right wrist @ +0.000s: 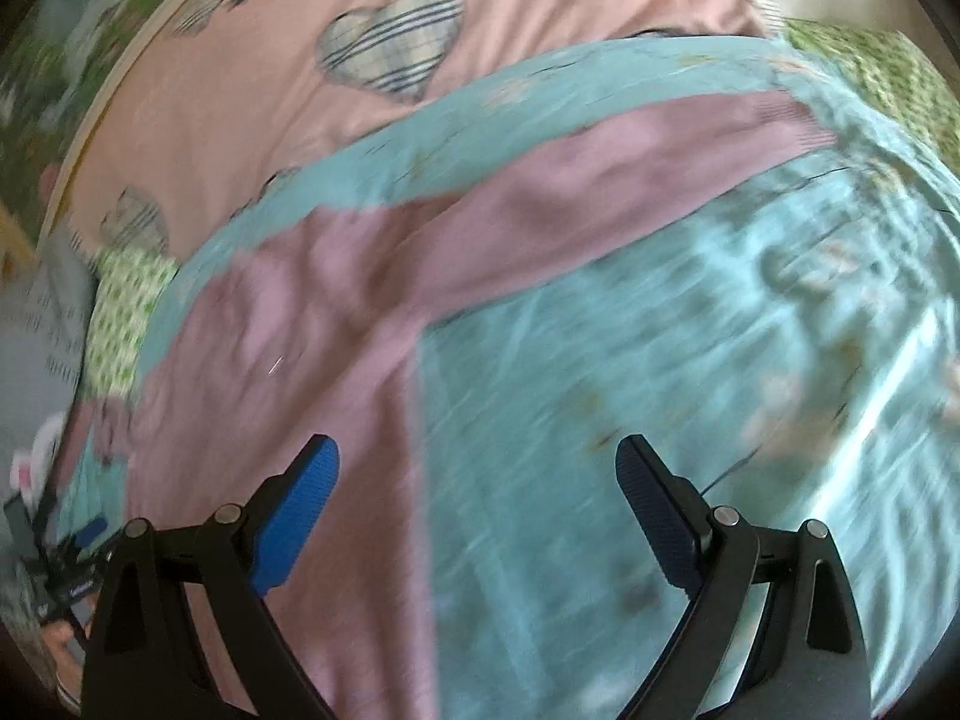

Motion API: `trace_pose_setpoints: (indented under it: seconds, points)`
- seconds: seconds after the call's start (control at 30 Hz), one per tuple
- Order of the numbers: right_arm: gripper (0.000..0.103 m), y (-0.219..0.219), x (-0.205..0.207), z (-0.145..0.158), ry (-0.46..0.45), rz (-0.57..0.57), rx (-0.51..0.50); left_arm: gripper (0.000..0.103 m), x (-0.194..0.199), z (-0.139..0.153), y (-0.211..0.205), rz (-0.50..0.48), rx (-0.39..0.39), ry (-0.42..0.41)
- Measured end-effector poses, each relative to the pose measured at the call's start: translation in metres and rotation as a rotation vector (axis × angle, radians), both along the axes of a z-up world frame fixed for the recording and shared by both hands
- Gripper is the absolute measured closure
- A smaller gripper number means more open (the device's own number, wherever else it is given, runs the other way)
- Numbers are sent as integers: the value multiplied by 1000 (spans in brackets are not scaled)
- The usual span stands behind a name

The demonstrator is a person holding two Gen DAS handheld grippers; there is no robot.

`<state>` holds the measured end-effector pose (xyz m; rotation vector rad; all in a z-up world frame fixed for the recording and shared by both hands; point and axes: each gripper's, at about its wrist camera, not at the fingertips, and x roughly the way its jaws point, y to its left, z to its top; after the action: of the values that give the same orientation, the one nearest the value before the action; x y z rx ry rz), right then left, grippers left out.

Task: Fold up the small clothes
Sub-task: 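Grasp the sweater sleeve cuff with the right tool and lift it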

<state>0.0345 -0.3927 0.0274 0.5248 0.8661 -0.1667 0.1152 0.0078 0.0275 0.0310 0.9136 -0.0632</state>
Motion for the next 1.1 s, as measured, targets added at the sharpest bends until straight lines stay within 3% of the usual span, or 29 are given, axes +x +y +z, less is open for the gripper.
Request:
trace_pose_setpoints:
  seconds: [0.23,0.47,0.63,0.67,0.73,0.77,0.8,0.93,1.1]
  points:
    - [11,-115,29,-3,-36,-245,148,4,45,6,-10,11,40,-14]
    - [32,-200,49,-42,-1,-431,210,4,88,-12,-19,26,49,32]
    - [37,-243,67,-51,-53,-490,224,4,105,-23,-23,34,71,41]
    - [42,-251,68,-51,-58,-500,216,4,109,-27,-23,36,73,48]
    - [67,-262,70,-55,-38,-509,210,4,113,-34,-23,43,76,61]
    - [83,-264,72,-56,-18,-502,206,4,116,-37,-21,47,72,66]
    - [89,-262,76,-56,-17,-490,200,4,117,-39,-19,49,66,71]
    - [93,-229,81,-35,-35,-398,75,4,117,-45,-13,55,45,85]
    - [93,-162,97,-1,-112,-199,40,5,106,-46,-1,58,27,92]
